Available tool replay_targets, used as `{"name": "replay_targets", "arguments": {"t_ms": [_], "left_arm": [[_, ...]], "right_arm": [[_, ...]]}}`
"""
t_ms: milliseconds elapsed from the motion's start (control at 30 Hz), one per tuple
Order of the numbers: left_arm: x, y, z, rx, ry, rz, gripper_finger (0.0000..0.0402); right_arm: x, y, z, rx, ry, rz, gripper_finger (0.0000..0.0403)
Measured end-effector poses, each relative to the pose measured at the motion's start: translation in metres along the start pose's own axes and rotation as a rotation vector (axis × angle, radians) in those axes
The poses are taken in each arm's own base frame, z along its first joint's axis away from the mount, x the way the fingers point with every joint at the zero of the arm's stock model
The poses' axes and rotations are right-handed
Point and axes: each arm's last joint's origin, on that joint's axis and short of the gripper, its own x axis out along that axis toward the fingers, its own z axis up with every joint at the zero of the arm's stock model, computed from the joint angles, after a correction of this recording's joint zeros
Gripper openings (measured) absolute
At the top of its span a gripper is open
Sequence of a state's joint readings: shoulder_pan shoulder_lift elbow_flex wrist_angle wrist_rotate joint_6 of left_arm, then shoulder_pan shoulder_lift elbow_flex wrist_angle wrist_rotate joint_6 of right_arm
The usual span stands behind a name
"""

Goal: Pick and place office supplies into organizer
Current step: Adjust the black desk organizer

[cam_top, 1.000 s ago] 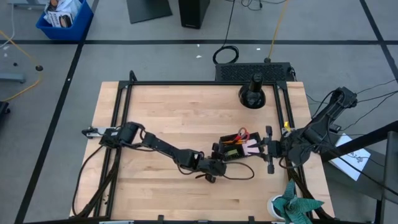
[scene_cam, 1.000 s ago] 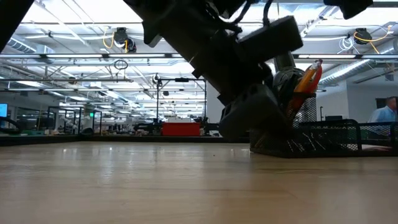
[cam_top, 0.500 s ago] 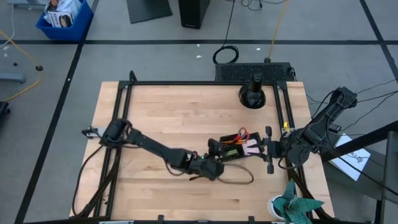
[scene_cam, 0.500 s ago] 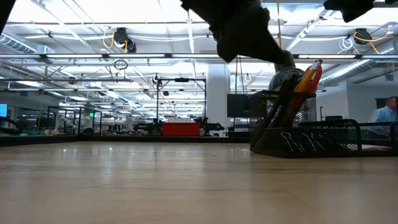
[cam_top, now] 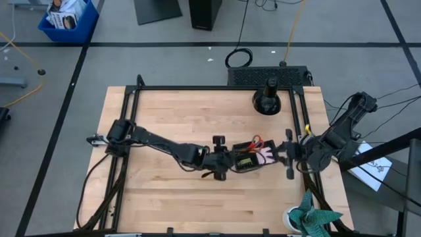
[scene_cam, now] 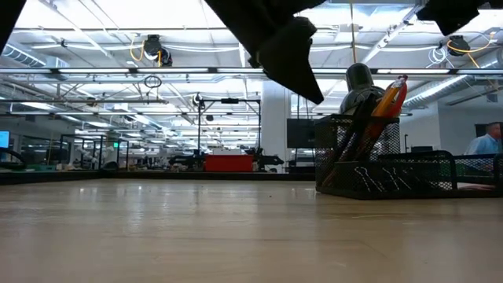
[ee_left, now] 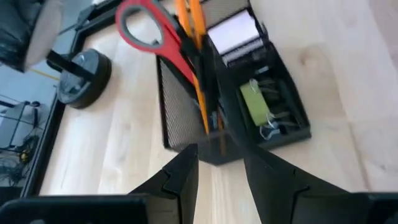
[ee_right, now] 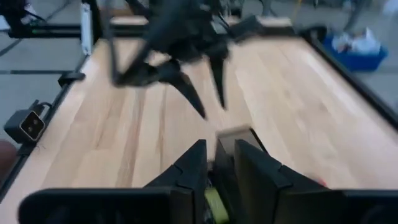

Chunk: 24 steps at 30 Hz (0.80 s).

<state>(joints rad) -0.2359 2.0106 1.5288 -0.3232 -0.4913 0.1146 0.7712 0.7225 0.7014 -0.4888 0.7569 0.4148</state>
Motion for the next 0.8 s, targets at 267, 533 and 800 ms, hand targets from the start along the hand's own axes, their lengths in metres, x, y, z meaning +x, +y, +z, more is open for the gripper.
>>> {"name": "replay_targets", "arguments": {"t_ms": [267,533,800], "left_arm": [[-0.014,-0.025,0.000,0.062,0.000,0.016,0.0133],[-0.026,-0.042,0.002,0.036,-0.021,0.033,0.0133],[-0.035,-0.057,0.002,0.036,-0.039,0.036,0.0133]], "right_arm": [[-0.024,-0.028,0.003,0.145,0.307,-0.088,0.0014],[-0.032,-0.046,-0.013,0.241,0.737,-0.255,0.0001],[-0.024,-0.052,-0.032,0.300,0.820,-0.357,0.0001]]}}
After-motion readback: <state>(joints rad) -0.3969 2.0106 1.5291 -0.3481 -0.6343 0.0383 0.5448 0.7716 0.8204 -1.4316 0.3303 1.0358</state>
